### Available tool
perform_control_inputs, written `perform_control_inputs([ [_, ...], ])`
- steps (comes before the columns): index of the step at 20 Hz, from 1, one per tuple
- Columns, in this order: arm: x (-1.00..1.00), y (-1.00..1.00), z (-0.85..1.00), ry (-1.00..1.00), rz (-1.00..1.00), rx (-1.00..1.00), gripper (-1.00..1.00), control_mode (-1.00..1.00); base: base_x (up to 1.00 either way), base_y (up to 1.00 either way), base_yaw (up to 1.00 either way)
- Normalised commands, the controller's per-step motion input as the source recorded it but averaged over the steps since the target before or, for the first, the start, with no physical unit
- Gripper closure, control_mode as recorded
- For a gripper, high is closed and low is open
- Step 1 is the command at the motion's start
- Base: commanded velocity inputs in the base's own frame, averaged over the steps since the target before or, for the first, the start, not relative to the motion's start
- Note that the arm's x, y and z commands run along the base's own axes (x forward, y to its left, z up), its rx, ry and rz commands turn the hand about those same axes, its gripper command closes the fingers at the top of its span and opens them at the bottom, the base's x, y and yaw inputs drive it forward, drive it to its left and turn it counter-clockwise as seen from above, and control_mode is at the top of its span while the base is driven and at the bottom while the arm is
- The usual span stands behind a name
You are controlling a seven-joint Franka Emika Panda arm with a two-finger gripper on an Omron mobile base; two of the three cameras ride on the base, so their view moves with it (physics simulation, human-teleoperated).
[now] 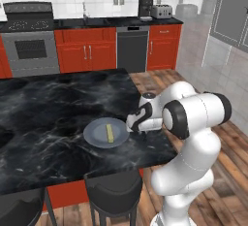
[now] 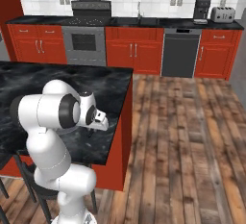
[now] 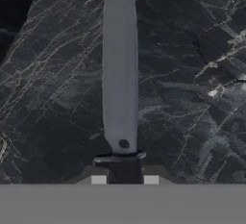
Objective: Retrieve the butter from the fridge and place it on a plate on the dining table. Then retrieve the butter knife by the fridge and place it near the plate.
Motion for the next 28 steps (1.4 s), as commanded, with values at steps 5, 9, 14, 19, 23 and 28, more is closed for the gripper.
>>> perform_control_inputs([
  [5, 0.09, 0.00, 0.00, 0.00, 0.00, 0.00, 1.00, -1.00, 0.00, 0.00, 0.00],
  [9, 0.04, 0.00, -0.01, 0.00, 0.00, 0.00, 1.00, -1.00, 0.00, 0.00, 0.00],
  [14, 0.03, 0.00, -0.08, 0.00, 0.00, 0.00, -1.00, -1.00, 0.00, 0.00, 0.00],
  [19, 0.03, 0.00, -0.09, 0.00, 0.00, 0.00, -1.00, -1.00, 0.00, 0.00, 0.00],
  [23, 0.00, 0.00, -0.02, 0.00, 0.00, 0.00, -1.00, -1.00, 0.00, 0.00, 0.00],
  [28, 0.00, 0.00, 0.00, 0.00, 0.00, 0.00, -1.00, -1.00, 0.00, 0.00, 0.00],
])
